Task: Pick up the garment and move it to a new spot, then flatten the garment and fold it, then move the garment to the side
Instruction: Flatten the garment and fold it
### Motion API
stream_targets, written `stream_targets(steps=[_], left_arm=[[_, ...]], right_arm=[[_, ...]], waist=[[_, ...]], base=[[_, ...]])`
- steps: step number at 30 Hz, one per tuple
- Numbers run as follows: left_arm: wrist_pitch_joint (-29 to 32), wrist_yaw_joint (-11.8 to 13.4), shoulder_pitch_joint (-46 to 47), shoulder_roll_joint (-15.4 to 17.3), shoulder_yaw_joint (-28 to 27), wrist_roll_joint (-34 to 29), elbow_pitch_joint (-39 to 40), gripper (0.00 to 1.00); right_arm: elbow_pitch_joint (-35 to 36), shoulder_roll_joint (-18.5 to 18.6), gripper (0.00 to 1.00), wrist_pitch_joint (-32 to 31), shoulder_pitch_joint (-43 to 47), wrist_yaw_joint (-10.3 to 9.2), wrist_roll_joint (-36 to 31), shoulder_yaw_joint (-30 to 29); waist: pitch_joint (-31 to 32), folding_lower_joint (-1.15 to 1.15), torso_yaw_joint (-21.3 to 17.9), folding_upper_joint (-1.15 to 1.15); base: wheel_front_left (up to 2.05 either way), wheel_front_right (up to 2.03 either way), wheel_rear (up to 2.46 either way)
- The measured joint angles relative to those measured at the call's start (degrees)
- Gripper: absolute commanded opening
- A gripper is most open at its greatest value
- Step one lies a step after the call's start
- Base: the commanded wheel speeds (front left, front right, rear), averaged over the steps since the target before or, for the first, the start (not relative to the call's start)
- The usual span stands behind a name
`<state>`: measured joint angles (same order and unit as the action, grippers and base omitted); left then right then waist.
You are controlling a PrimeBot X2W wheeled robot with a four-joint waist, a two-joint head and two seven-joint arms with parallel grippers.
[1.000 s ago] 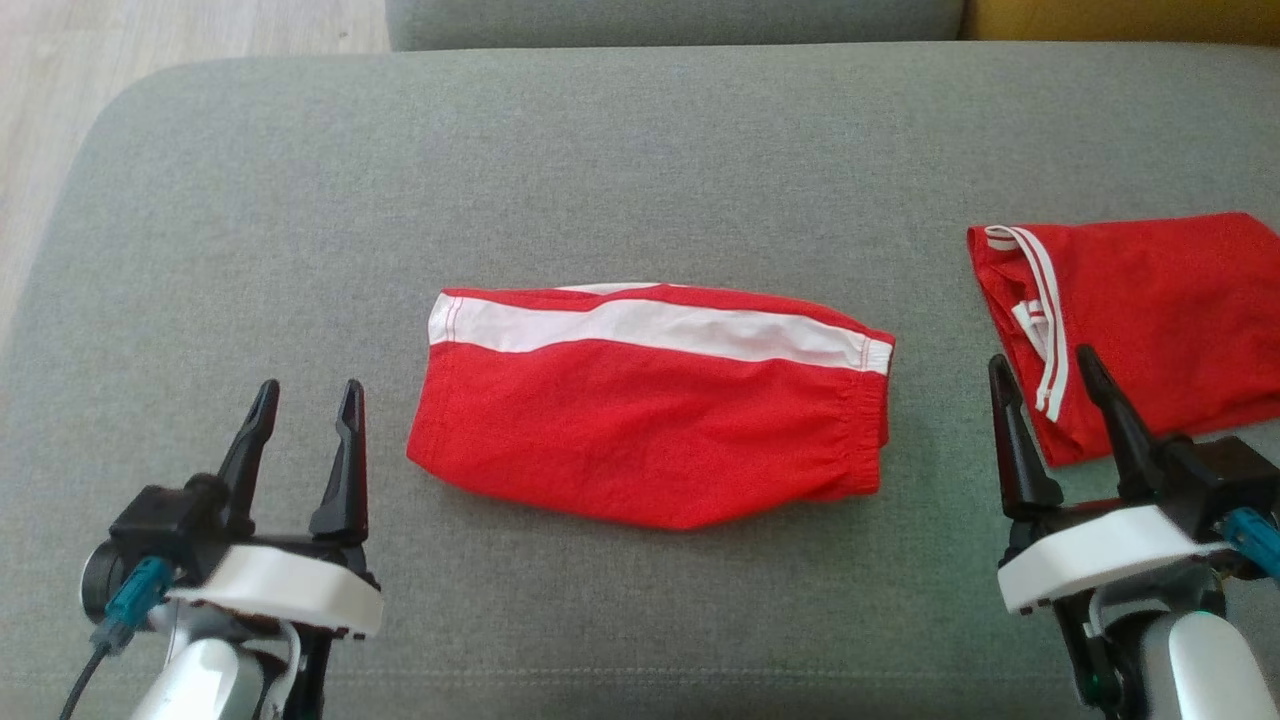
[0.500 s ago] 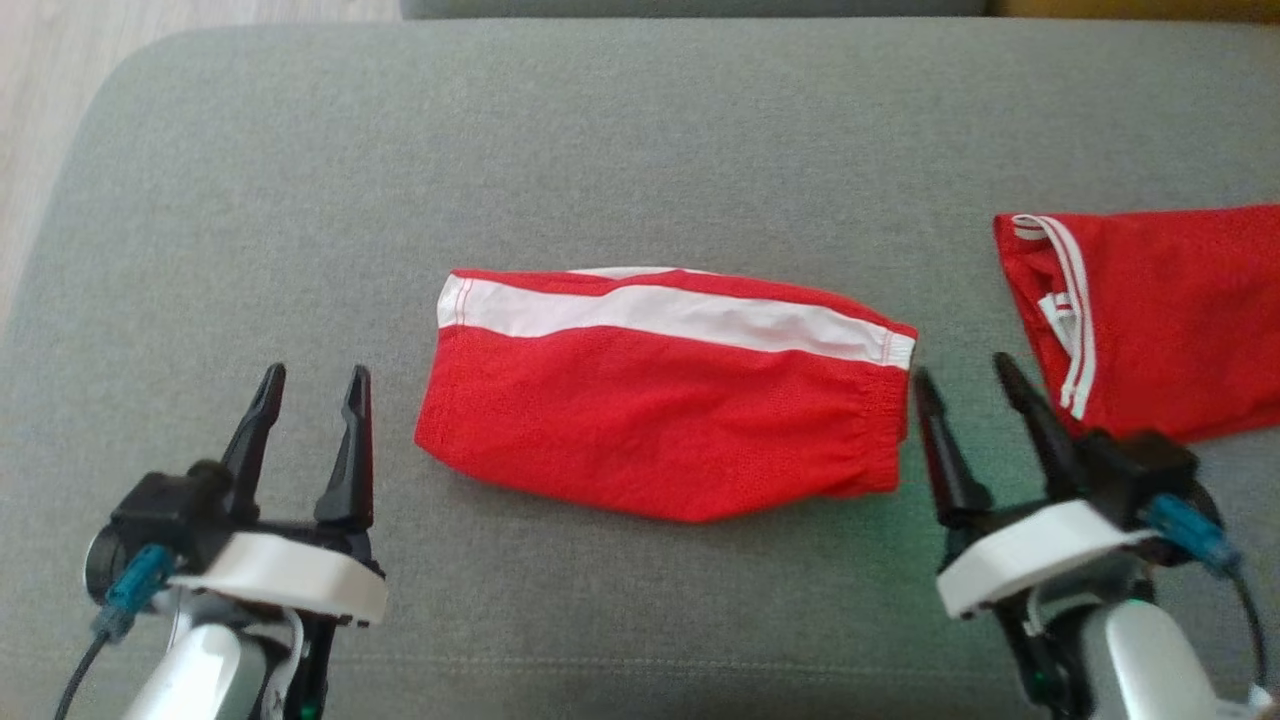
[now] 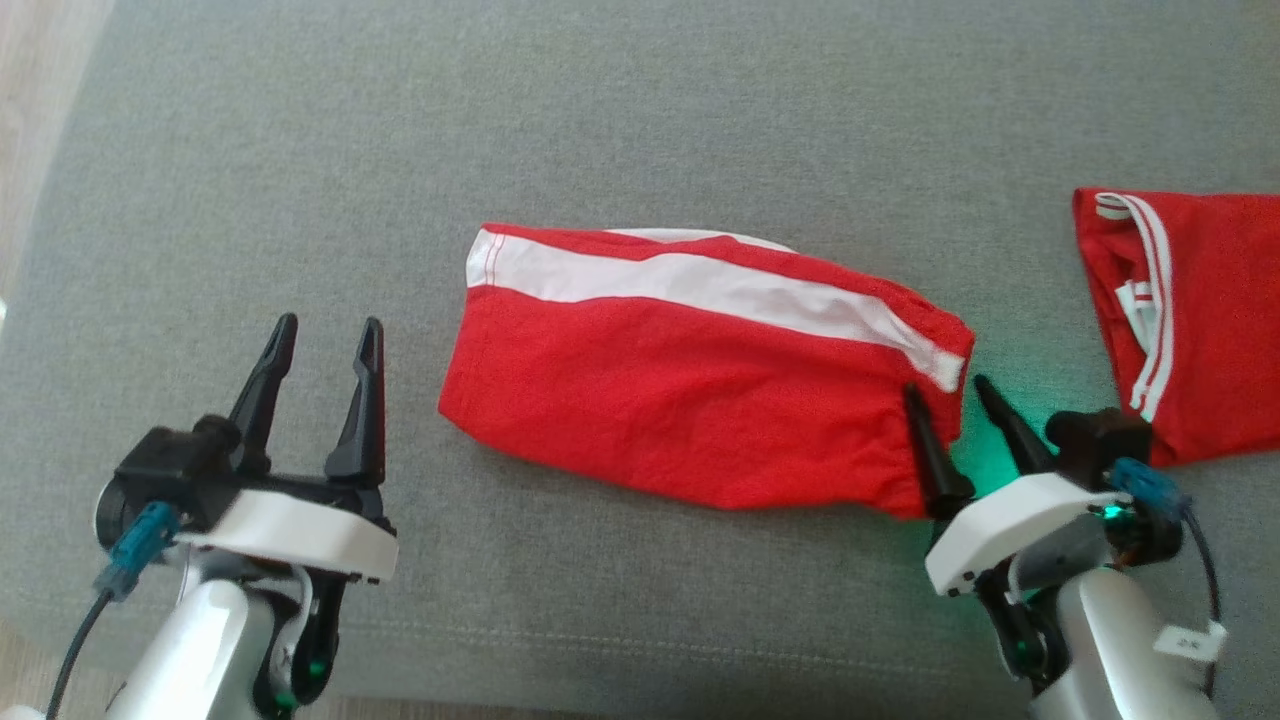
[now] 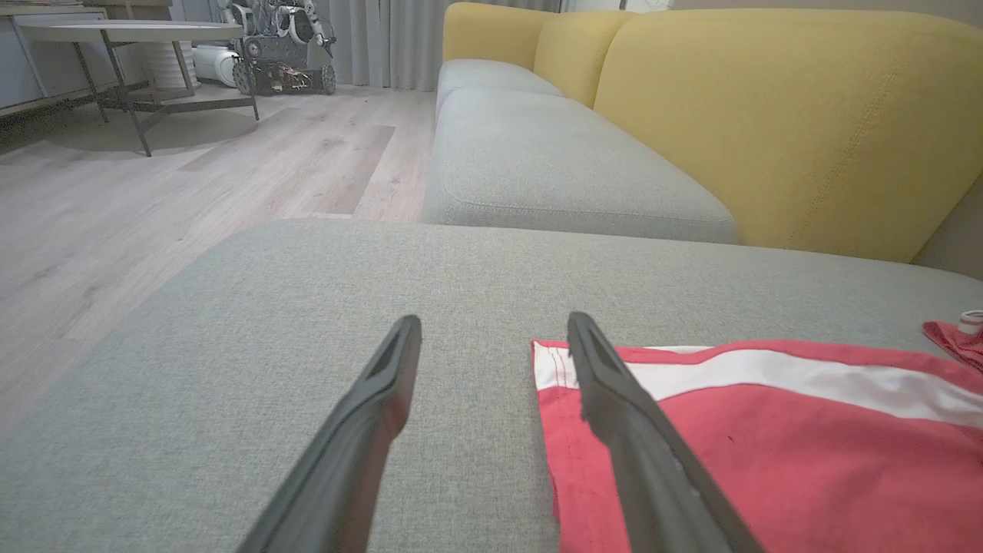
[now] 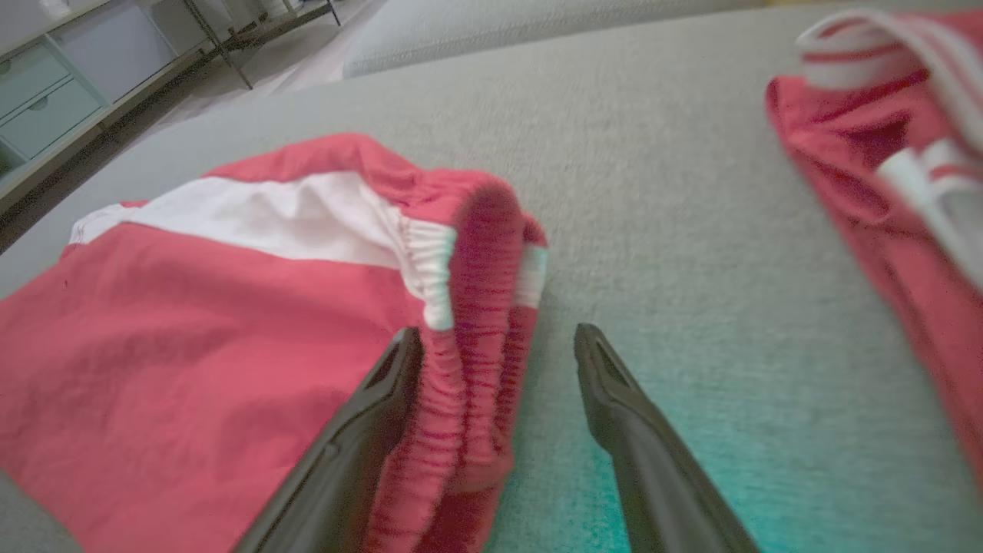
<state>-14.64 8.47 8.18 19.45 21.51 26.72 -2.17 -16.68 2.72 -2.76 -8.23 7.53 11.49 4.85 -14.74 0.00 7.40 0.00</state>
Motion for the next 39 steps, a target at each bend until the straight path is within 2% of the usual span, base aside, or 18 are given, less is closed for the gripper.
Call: stream_targets(steps=[6,7,8,9,10,20,27,30,34,39], left_arm=[[0.0,-0.7,0.6,-1.1,-0.5,-0.6,-0.4,1.0],[0.0,-1.0,0.6,-1.2,-0.6,-0.8,-0.5,1.0],[0.0,-1.0,0.6,-1.4,-0.8,-1.0,-0.6,1.0],[0.0,-1.3,0.6,-1.5,-1.0,-1.1,-0.7,1.0],[0.0,-1.4,0.6,-1.6,-1.3,-1.2,-0.8,1.0],[0.0,-1.9,0.6,-2.3,-2.5,-2.4,-0.9,1.0],[0.0,-2.0,0.4,-2.8,-3.6,-2.7,-0.9,1.0],[0.0,-2.0,0.2,-3.0,-3.7,-2.9,-0.9,1.0],[0.0,-2.0,0.2,-3.2,-3.7,-2.9,-1.0,1.0],[0.0,-2.5,0.2,-3.7,-3.6,-3.0,-1.3,1.0]], right_arm=[[-4.9,0.0,1.0,-0.9,-2.6,0.0,3.8,1.6],[-5.5,0.0,0.96,-1.1,-3.2,0.0,4.4,1.8],[-5.8,0.0,0.49,-1.2,-3.7,0.0,4.8,2.0],[-6.2,0.0,0.13,-1.2,-4.1,0.0,5.3,2.1],[-6.4,0.0,0.0,-1.2,-4.3,0.0,5.9,2.1],[-6.4,0.0,0.0,-2.4,-4.0,0.0,6.1,0.0],[-0.5,0.8,0.0,-7.8,-2.0,0.0,7.1,-3.0],[3.3,1.0,0.0,-13.1,-1.3,0.0,14.1,-3.1],[9.2,1.0,0.0,-23.9,-1.4,0.0,25.5,-3.2],[14.0,0.7,0.0,-32.7,-2.6,0.0,36.2,-3.8]], waist=[[-1.0,0.0,0.6,0.0],[-1.1,0.0,0.6,0.0],[-1.1,0.0,0.6,0.0],[-1.1,0.0,0.6,0.0],[-1.1,0.0,0.5,0.0],[-0.2,0.0,-0.7,0.0],[0.5,0.0,-1.4,0.0],[0.9,0.0,-1.8,0.0],[1.4,0.0,-2.1,0.0],[1.5,0.0,-1.0,0.0]], base=[[0.0,0.0,0.0],[0.0,0.0,0.0],[0.0,0.0,0.0],[0.0,0.0,0.0],[0.0,0.0,0.0],[0.0,0.0,0.0],[0.0,0.0,0.0],[0.0,0.0,0.0],[0.0,0.0,0.0],[0.0,0.0,0.0]])
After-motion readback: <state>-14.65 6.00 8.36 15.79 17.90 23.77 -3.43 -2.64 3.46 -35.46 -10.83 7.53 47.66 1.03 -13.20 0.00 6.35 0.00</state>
